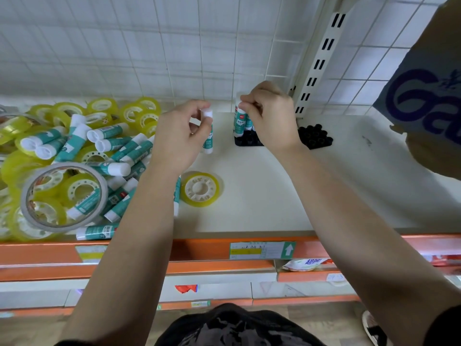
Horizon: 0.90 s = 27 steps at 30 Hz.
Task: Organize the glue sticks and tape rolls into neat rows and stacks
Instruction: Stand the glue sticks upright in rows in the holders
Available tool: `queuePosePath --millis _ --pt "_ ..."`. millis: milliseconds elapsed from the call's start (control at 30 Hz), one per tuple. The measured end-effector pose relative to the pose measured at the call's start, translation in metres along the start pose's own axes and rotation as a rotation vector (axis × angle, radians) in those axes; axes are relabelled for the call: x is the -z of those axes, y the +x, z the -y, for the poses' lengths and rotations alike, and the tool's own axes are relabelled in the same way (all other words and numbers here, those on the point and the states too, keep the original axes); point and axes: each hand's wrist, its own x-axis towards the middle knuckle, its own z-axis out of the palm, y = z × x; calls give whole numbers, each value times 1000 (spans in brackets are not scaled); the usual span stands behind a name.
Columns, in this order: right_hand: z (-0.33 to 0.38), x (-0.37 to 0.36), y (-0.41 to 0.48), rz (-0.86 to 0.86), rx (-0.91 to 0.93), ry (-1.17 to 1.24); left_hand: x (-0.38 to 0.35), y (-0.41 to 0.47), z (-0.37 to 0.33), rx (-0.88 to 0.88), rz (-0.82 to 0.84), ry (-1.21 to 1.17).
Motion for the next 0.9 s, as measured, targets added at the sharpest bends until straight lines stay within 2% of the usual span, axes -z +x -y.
queuePosePath --millis 267,533,767,900 --pt "4 -6 -8 -27 14 17 -2 -2 1 19 -10 -32" --pt "5 -5 -1 48 -13 -56 0 -3 -2 26 -11 -2" --pt "10 3 -5 40 -58 -4 -1 -4 -2 20 -10 -25" --pt "10 15 -7 95 -100 33 -1 -3 -4 8 -11 -31"
